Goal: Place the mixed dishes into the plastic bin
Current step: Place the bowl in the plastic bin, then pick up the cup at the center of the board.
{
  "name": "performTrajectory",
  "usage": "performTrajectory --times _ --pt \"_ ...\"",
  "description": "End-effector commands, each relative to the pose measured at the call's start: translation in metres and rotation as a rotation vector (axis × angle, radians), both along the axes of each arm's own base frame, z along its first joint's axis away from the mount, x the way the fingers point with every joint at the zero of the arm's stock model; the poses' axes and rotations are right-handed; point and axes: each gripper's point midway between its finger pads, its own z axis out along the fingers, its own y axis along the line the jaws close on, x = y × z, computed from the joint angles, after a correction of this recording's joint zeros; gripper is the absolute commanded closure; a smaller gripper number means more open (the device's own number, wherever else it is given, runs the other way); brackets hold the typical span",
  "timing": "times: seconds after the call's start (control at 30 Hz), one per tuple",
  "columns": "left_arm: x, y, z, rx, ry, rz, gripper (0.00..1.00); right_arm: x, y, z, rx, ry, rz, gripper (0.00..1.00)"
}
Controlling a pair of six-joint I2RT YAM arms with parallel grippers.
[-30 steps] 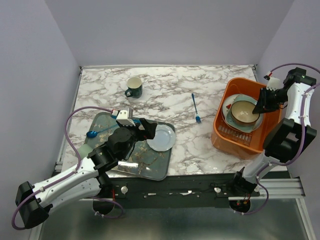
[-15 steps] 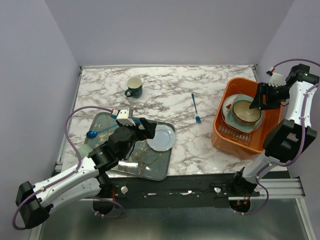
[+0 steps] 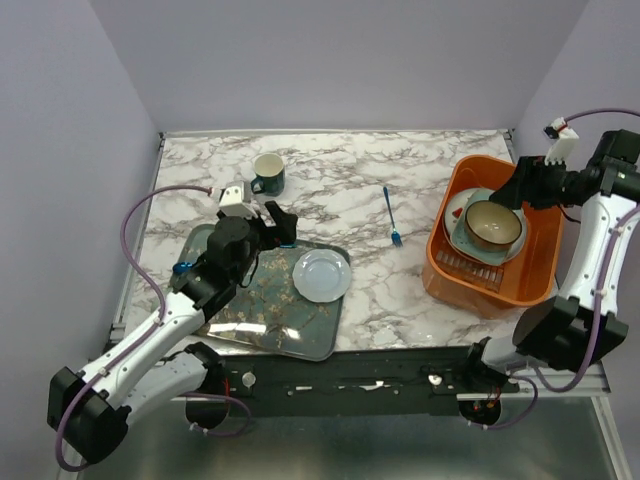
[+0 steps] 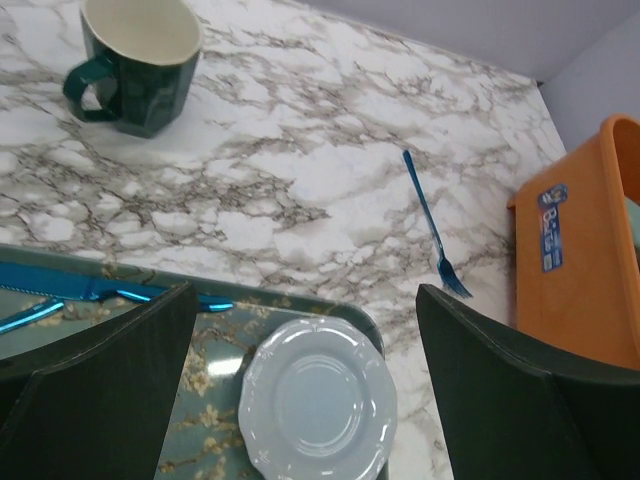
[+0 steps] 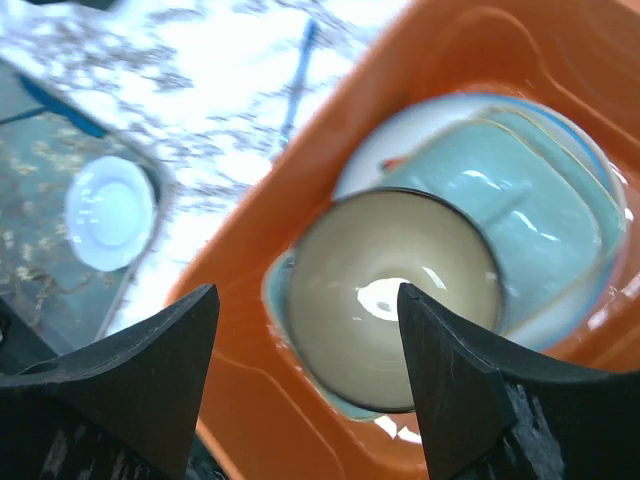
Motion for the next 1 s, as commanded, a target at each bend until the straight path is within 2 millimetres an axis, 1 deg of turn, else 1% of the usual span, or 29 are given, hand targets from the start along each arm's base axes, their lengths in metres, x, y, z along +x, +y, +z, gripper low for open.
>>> performTrajectory --times 0.0,0.03,0.07,0.1,0.13,0.17,0.2,0.23,0.27,0.3,0.33,0.37,0.4,0.43,0.47,0.5,0.53,0.57,0.6,0.63,0.67,0.7,0.73,0.77,0.8,0.83,0.87,0.93,0.97 --pt "0.025 0.010 0.024 -0.023 -0.003 -0.029 0.01 -0.016 0.044 0.041 0.100 -0.268 0.166 0.20" --pt "0.030 0.014 0.024 -0.025 0.005 -0.025 0.01 -0.020 0.050 0.043 0.117 -0.285 0.175 0.19" --pt "0.036 0.014 0.019 -0.022 0.026 -0.036 0.01 -0.031 0.063 0.055 0.142 -0.346 0.224 0.19" --pt "0.042 0.017 0.025 -0.026 0.024 -0.032 0.01 -0.035 0.068 0.047 0.163 -0.356 0.245 0.19" --pt "0.052 0.030 0.023 -0.023 0.037 0.000 0.01 -0.039 0.073 0.047 0.175 -0.377 0.271 0.18" --pt "0.060 0.033 0.014 -0.003 0.067 0.004 0.01 -0.048 0.083 0.050 0.211 -0.409 0.316 0.18" --pt "0.065 0.035 0.016 0.000 0.075 -0.007 0.02 -0.050 0.086 0.049 0.222 -0.428 0.340 0.18" --pt "0.074 0.046 0.013 0.008 0.091 0.020 0.03 -0.054 0.090 0.039 0.244 -0.426 0.361 0.18" --pt "0.083 0.049 0.001 0.022 0.128 0.020 0.04 -0.058 0.095 0.039 0.272 -0.442 0.391 0.18" --pt "0.088 0.048 0.004 0.014 0.133 0.001 0.06 -0.061 0.097 0.036 0.297 -0.428 0.400 0.18" --pt "0.094 0.051 0.000 0.010 0.148 -0.002 0.07 -0.062 0.098 0.034 0.288 -0.450 0.424 0.18" --pt "0.105 0.058 -0.012 0.010 0.187 0.015 0.11 -0.065 0.101 0.036 0.308 -0.462 0.447 0.18" --pt "0.112 0.059 -0.006 0.010 0.182 0.014 0.12 -0.071 0.105 0.032 0.359 -0.418 0.444 0.18" --pt "0.119 0.061 -0.007 0.016 0.189 0.015 0.13 -0.072 0.106 0.031 0.326 -0.464 0.479 0.18" --pt "0.129 0.063 -0.020 0.031 0.231 0.023 0.15 -0.074 0.107 0.033 0.333 -0.473 0.490 0.18" --pt "0.138 0.065 -0.009 0.056 0.228 0.025 0.16 -0.082 0.112 0.033 0.384 -0.436 0.482 0.18" --pt "0.145 0.067 -0.009 0.074 0.239 0.031 0.18 -0.079 0.111 0.028 0.358 -0.467 0.507 0.18" --pt "0.155 0.069 -0.025 0.100 0.287 0.036 0.21 -0.080 0.111 0.030 0.359 -0.471 0.511 0.18" --pt "0.163 0.070 -0.014 0.121 0.293 0.039 0.23 -0.082 0.113 0.029 0.390 -0.446 0.501 0.18" --pt "0.169 0.073 -0.017 0.151 0.309 0.042 0.25 -0.081 0.113 0.025 0.404 -0.428 0.495 0.18" --pt "0.177 0.076 -0.033 0.178 0.354 0.049 0.29 -0.081 0.112 0.023 0.399 -0.424 0.494 0.18" --pt "0.184 0.077 -0.026 0.191 0.361 0.048 0.31 -0.082 0.112 0.020 0.400 -0.416 0.493 0.18" --pt "0.188 0.078 -0.030 0.211 0.376 0.045 0.32 -0.083 0.112 0.018 0.393 -0.419 0.496 0.18" --pt "0.194 0.079 -0.046 0.231 0.417 0.044 0.36 -0.084 0.113 0.017 0.388 -0.422 0.498 0.18" --pt "0.198 0.080 -0.040 0.239 0.419 0.044 0.37 -0.085 0.113 0.014 0.380 -0.417 0.499 0.18" --pt "0.201 0.081 -0.043 0.252 0.432 0.046 0.37 -0.086 0.113 0.014 0.376 -0.417 0.500 0.18" --pt "0.205 0.081 -0.056 0.271 0.462 0.041 0.38 -0.088 0.114 0.013 0.367 -0.422 0.503 0.18" --pt "0.212 0.084 -0.054 0.290 0.473 0.048 0.39 -0.088 0.114 0.011 0.363 -0.418 0.504 0.18" --pt "0.214 0.085 -0.066 0.309 0.500 0.045 0.40 -0.090 0.115 0.012 0.359 -0.422 0.507 0.18"
